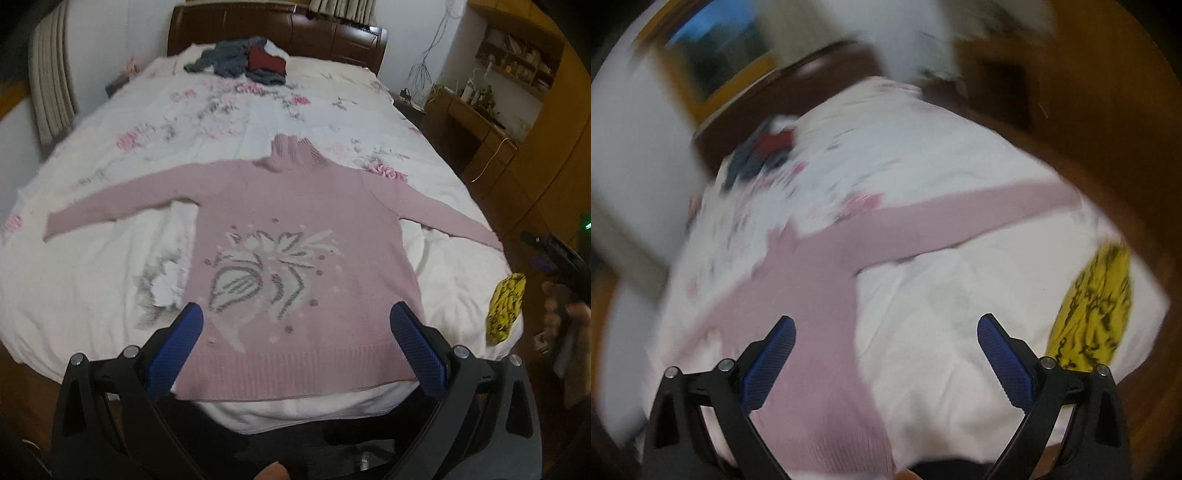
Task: Fold small clothes
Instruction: 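Grasp the ribbed cuff of one sweater sleeve with the right tool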
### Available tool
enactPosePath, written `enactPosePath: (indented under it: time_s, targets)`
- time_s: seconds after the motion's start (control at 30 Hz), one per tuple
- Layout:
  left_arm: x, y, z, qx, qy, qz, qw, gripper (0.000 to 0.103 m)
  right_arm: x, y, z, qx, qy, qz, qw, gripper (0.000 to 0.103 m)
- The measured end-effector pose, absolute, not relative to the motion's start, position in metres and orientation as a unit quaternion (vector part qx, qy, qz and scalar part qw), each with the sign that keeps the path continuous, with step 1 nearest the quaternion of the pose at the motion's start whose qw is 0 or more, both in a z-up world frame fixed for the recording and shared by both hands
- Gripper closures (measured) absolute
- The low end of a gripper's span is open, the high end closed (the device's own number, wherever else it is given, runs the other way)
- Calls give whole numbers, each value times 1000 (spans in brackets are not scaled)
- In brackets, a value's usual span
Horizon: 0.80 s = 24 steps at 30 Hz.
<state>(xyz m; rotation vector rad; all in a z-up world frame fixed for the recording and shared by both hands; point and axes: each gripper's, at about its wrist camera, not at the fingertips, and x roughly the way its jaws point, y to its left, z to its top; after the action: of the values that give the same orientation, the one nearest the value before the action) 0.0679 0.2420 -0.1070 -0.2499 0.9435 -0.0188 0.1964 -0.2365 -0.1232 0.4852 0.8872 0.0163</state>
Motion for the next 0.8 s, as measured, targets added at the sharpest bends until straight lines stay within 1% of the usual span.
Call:
enactPosePath:
  time_s: [0.13,0.2,0.27,0.33,0.37,0.4,0.43,0.47,0.53,0.63,0.8]
  targets:
    - [89,232,-119,-139,460,-48,876,3,247,-363,-183,408,430,-61,803,19]
    - [98,226,-120,-140,453,-61,879,3,263,-415,-209,462,422,-92,775,23]
    - [106,220,-121,-144,446,-69,881,3,275,-466,-233,508,394,-120,757,33]
    - [117,215,-125,-151,447,-73,879,3,282,-499,-256,564,356,-123,735,37]
    - [123,212,-128,-152,448,-75,878,3,285,-513,-267,589,340,-123,723,41]
    - [129,210,-132,-153,450,-75,876,3,290,-525,-279,608,327,-126,713,43]
    - [137,205,-139,-152,460,-75,872,3,297,-531,-288,613,325,-125,709,45]
    - [145,202,-146,-154,471,-77,865,3,307,-535,-299,612,329,-125,709,49]
    - [158,198,-161,-161,493,-76,852,3,322,-535,-316,608,346,-124,704,53]
    - [173,193,-177,-169,510,-72,840,3,342,-535,-329,603,363,-129,699,54]
    - [183,188,-184,-175,506,-74,841,3,361,-538,-337,600,368,-143,696,56]
